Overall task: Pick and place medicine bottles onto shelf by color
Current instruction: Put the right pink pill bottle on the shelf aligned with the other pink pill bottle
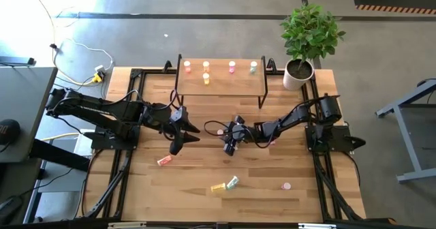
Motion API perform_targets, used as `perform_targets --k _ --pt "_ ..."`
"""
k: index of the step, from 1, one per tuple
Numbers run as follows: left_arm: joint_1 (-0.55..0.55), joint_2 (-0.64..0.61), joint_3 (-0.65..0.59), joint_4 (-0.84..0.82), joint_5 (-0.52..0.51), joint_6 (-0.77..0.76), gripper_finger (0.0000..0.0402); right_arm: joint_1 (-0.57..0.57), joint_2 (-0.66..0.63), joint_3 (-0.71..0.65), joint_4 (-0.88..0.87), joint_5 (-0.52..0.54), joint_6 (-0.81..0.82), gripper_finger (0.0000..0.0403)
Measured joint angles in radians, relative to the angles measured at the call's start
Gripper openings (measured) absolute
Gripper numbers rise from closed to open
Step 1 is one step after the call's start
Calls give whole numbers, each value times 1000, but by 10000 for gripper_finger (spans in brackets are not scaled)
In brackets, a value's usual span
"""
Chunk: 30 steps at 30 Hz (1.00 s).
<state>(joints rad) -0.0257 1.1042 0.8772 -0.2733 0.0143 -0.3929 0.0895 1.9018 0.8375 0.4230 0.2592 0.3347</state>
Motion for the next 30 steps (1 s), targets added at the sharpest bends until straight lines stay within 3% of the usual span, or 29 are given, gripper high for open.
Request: perform_targets --k 7,15,30 --pt "0 0 0 0 0 3 161 0 0 0 1 0 0 77" --pt "0 0 0 -91 0 3 161 -1 -4 21 -30 -42 48 74" --pt "0 4 0 -286 0 2 161 2 -5 427 -563 -251 -108 73"
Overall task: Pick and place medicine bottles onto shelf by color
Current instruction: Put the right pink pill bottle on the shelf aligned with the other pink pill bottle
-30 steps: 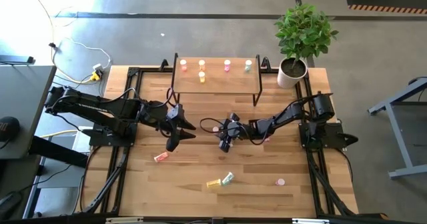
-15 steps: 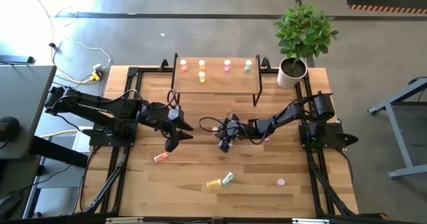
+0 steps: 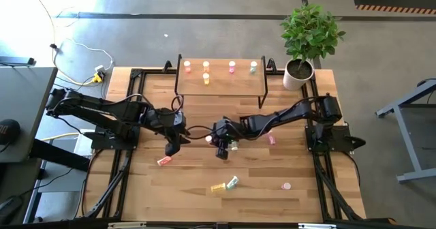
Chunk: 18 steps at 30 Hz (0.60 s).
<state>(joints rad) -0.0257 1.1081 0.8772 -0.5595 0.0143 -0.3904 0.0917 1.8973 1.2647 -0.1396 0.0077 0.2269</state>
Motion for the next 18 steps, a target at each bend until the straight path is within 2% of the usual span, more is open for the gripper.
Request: perform_targets --k 9,18 --pt "2 48 0 4 4 68 161 0 0 158 -150 -93 -8 72" --pt "65 156 0 133 131 133 161 0 0 181 -205 -155 43 72"
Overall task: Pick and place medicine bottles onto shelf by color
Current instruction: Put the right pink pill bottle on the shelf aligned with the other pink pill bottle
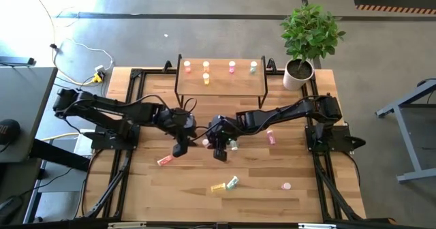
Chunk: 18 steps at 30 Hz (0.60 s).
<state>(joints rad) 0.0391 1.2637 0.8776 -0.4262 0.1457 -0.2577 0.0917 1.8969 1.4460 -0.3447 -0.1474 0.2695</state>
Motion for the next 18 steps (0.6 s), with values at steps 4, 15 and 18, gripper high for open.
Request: perform_targets --k 4,15,18 --pt "23 26 0 63 17 7 161 0 0 -1 -23 -20 29 72" --pt "42 110 0 185 117 0 161 0 0 -1 -32 -45 93 72" --pt "41 131 0 198 120 -1 161 -2 0 -1 -35 -42 96 72"
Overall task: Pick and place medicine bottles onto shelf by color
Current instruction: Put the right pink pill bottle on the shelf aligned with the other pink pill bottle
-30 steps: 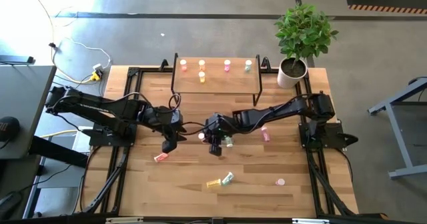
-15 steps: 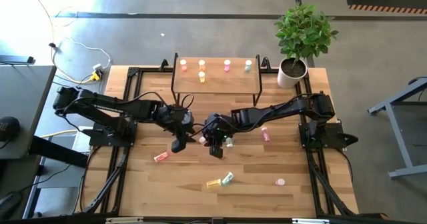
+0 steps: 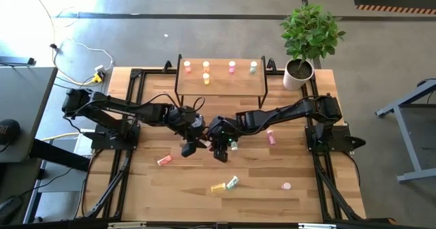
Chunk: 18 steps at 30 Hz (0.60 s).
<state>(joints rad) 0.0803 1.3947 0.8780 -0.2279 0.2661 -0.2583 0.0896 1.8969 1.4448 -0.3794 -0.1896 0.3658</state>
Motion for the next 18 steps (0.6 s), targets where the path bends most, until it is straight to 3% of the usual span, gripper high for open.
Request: perform_targets --k 18 --pt "19 19 0 30 57 -3 161 -4 0 -1 31 -51 110 72"
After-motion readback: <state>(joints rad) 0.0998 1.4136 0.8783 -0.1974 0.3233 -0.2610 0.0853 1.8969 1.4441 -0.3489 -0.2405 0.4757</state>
